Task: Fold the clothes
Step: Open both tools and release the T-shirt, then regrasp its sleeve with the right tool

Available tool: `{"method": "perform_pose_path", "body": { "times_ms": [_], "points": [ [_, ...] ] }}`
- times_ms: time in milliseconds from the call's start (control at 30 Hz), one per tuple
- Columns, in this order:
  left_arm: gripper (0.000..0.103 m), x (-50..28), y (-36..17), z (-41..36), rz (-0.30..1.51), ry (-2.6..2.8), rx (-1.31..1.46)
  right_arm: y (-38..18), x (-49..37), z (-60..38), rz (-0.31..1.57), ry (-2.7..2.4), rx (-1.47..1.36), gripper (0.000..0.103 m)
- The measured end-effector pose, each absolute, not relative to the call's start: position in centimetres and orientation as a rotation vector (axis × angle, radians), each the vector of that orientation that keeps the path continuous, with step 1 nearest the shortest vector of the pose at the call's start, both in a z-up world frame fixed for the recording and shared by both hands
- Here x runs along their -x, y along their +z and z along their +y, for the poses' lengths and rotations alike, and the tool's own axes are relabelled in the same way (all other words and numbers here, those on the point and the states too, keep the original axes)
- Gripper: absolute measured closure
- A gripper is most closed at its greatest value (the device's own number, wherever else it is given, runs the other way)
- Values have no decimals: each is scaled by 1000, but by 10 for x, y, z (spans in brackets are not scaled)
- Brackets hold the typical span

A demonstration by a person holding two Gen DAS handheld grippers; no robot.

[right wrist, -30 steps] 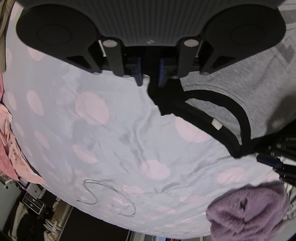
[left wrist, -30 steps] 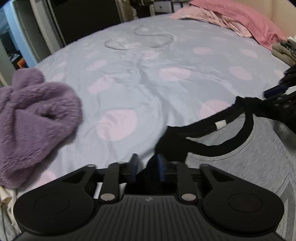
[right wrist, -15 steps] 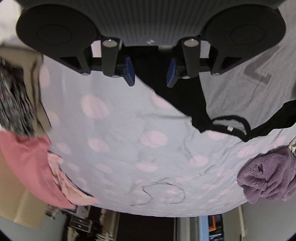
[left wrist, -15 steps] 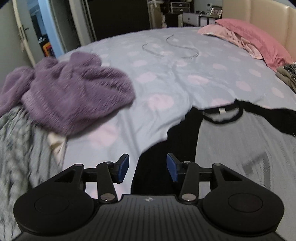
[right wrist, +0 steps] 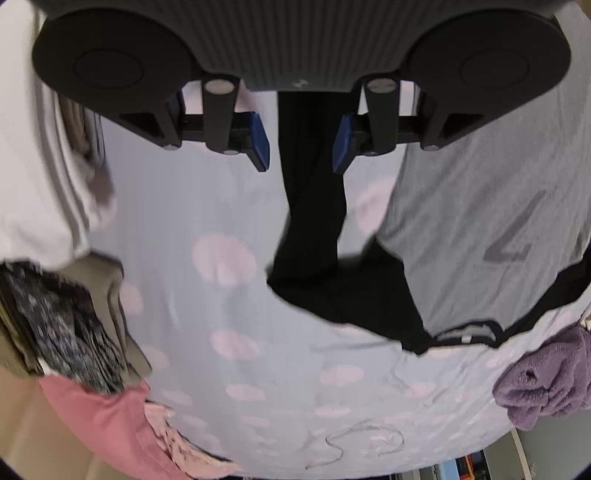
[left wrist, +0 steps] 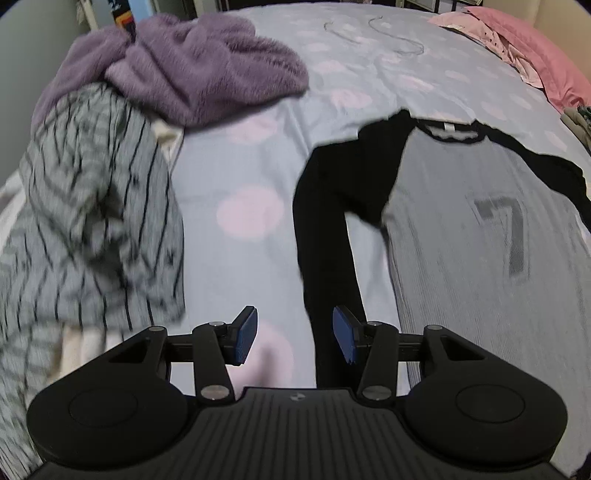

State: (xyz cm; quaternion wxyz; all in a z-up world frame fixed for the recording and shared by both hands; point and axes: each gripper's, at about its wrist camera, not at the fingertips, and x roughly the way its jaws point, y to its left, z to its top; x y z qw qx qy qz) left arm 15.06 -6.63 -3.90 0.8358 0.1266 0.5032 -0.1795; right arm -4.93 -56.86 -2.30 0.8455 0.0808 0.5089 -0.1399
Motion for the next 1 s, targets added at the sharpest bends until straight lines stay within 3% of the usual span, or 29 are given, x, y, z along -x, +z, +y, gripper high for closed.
{"method": "perform_pose_path", "body": {
  "times_ms": [400,433,467,500,533,567,600,1000],
  "points": [
    [56,-116,-76,-54,1176,-370,-156,-78,60,-540,1195,-250,-100,62],
    [56,-116,-79,-55,1191,-372,-138,-80,58,-538,1192,-248,-85,65],
    [57,-115,-82,-57,1206,-374,-119,-82,56,-535,1191,-246,-73,82],
    [70,-115,-86,-60,1224,-370,-132,-84,54,-533,1197,-250,-59,99],
    [83,-114,-90,-63,1246,-350,-154,-86,53,-532,1208,-260,-44,99],
    [84,-114,-91,-64,1252,-339,-157,-86,52,-532,1213,-265,-33,99],
    [95,-114,-89,-64,1246,-337,-147,-83,51,-531,1211,-265,-26,99],
    [97,-144,3,-4,966,-182,119,-4,74,-600,925,-555,-177,100]
  ]
}}
